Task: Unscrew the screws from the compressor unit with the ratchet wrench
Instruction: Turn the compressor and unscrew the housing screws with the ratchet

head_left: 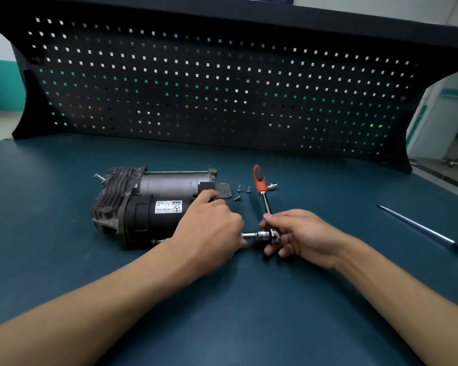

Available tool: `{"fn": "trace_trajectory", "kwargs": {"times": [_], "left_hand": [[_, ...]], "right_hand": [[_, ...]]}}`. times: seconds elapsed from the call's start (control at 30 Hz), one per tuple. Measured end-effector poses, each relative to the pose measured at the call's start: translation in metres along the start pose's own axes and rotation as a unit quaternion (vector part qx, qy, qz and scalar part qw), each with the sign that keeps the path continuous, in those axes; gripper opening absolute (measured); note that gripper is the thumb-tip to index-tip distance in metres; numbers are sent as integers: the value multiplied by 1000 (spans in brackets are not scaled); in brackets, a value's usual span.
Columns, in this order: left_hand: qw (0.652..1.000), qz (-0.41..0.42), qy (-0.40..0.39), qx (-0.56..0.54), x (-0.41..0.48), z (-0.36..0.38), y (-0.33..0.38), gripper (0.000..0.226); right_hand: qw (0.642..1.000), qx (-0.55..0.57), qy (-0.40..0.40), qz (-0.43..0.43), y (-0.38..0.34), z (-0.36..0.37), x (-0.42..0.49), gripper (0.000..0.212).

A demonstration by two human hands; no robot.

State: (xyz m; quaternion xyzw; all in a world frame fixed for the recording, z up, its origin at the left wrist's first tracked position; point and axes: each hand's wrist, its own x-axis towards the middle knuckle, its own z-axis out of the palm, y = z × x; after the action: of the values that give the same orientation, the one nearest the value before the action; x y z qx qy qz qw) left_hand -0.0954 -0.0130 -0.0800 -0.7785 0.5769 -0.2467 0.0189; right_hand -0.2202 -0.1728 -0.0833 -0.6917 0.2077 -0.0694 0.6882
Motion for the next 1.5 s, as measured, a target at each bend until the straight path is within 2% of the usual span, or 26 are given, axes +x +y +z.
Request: {"fn": "trace_trajectory", "kwargs": {"times": [0.1,0.23,0.33,1.03,1.3,1.5], "left_hand": [[1000,2,8,-4,-1,1,-1,38],[1000,15,15,-4,-3,3,-2,38],[1000,24,15,2,-4,4,-3,39],[999,45,5,4,-5,7,-5,42],[998,56,3,10,-4,8,-7,44],[998,62,3,17,-4,10,-7,42]], "right_hand": [[1000,0,-5,1,0,0,0,20],[999,3,-31,-10,-1,-1,-3,34],[999,14,-43,-20,-1,-3,-3,34],[998,13,-34,-48,1,-5,-5,44],[995,23,-51,-79,3,-7,-8,25],[994,-1,-63,-86,3,-4,-8,28]]}}
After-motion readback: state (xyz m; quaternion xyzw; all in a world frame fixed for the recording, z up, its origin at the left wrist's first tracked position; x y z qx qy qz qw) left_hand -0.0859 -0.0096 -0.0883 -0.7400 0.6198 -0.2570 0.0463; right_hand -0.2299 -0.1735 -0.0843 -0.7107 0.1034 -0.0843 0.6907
